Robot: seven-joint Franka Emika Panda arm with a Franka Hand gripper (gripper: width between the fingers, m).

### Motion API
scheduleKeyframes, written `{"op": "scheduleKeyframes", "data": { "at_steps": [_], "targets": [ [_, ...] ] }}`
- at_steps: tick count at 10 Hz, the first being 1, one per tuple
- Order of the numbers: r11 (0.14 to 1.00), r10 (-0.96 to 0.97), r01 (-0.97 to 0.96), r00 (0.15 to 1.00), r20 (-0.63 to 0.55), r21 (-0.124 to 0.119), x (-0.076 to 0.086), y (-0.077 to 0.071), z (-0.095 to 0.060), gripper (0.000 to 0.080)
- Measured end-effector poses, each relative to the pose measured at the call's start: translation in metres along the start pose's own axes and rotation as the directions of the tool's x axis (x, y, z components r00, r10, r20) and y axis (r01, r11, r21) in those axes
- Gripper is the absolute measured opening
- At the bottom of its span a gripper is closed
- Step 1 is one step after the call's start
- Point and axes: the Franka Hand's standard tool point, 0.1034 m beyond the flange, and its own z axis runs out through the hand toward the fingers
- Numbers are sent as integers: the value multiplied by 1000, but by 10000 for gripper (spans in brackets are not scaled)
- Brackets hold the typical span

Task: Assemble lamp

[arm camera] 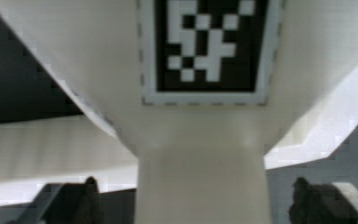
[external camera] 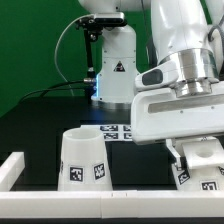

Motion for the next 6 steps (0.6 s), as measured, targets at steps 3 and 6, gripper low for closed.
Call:
{"op": "scheduleKeyframes", "data": {
  "at_steps": [3, 6],
  "targets": [
    [1000, -8, 8, 1000, 2, 0, 0, 1, 0, 528],
    [1000, -7, 7, 1000, 2, -1, -1, 1, 0, 694]
  ]
}}
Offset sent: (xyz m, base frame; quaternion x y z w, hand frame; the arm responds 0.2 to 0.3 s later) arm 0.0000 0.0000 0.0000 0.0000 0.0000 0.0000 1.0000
